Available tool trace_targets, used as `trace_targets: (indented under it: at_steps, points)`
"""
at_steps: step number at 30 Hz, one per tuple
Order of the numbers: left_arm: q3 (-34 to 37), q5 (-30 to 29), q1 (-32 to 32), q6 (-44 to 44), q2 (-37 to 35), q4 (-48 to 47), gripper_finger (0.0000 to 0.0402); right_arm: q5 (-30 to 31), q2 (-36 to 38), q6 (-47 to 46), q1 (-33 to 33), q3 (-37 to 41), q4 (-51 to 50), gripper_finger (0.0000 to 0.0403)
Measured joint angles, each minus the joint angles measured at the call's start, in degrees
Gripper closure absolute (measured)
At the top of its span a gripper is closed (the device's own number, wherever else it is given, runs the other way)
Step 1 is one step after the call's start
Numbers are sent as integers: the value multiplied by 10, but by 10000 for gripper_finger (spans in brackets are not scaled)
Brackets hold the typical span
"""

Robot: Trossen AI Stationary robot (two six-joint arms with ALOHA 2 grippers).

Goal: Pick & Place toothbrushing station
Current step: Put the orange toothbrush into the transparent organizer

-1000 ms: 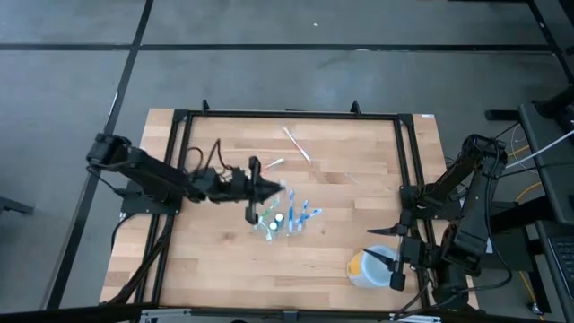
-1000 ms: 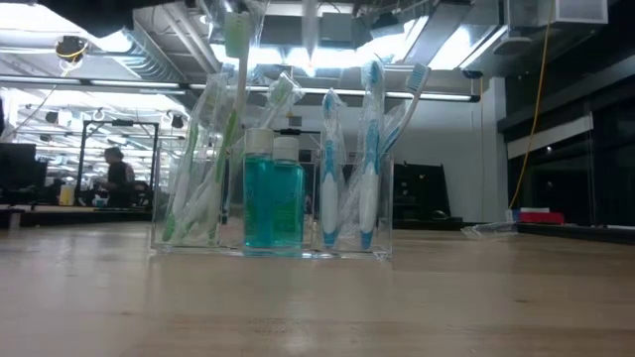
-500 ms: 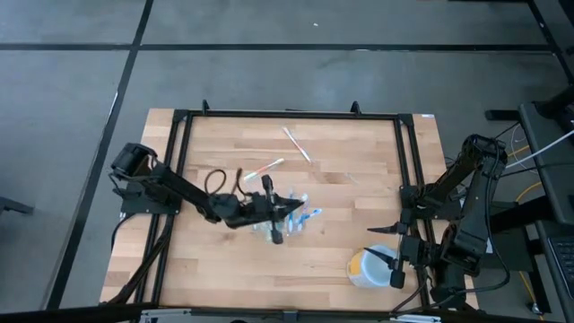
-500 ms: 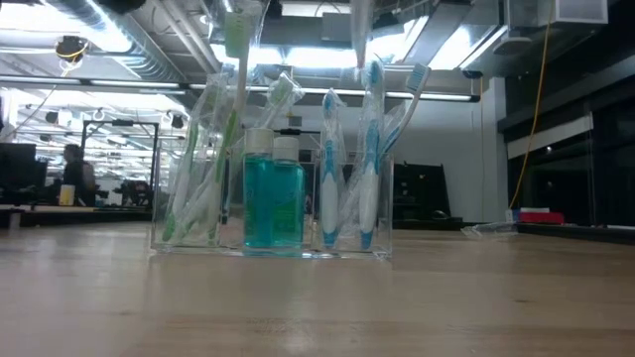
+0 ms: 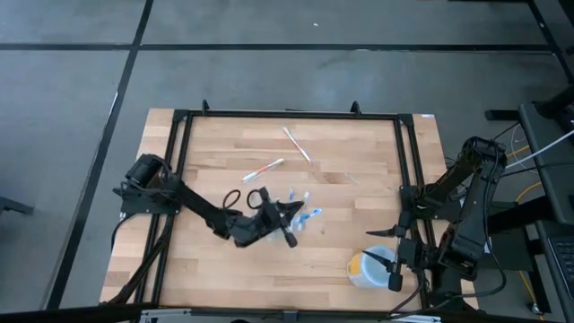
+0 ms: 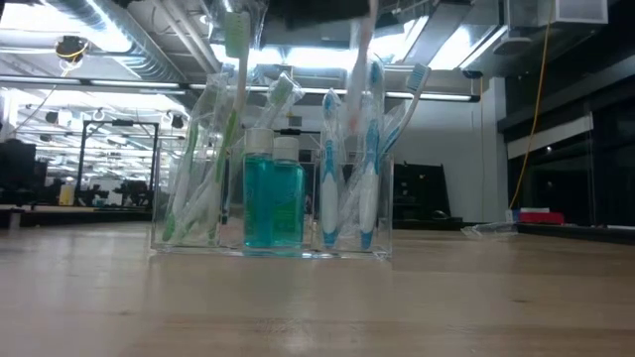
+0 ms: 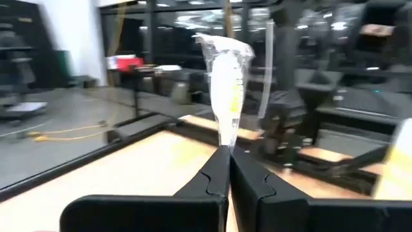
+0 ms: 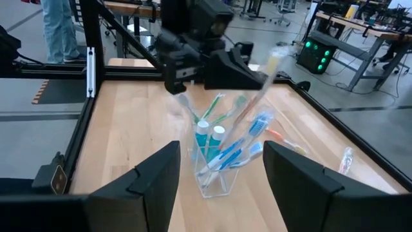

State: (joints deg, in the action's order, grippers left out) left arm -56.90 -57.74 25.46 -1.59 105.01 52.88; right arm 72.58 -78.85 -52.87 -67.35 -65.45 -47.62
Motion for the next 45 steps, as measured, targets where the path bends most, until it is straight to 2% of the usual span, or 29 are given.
trace_targets:
  at_steps: [5,7,13,16,22,25,36,40,45]
  points:
    - [-27,-92,35,54,14,6,400,0,-2,-7,0,0,-1,179]
    - [-28,-102,42,60,16,-2,400,0,-2,-6,0,0,-2,179]
    - [-28,-92,34,-14,23,-52,400,3,-2,-5,0,0,-2,179]
    - [-28,-92,26,-23,41,-49,400,5,-2,-5,0,0,-2,179]
    - [-28,-42,5,-88,62,-67,400,0,-2,-5,0,0,-3,179]
    - [-28,-42,3,-111,63,-101,400,0,-2,-6,0,0,-3,179]
    - [-28,-45,18,-93,63,-126,399,-14,-2,-19,0,0,-3,179]
    - [-28,-54,29,-59,55,-130,369,-15,-2,-20,0,0,-3,179]
    - [-28,-56,34,-62,31,-141,294,-15,-2,-20,0,0,-3,179]
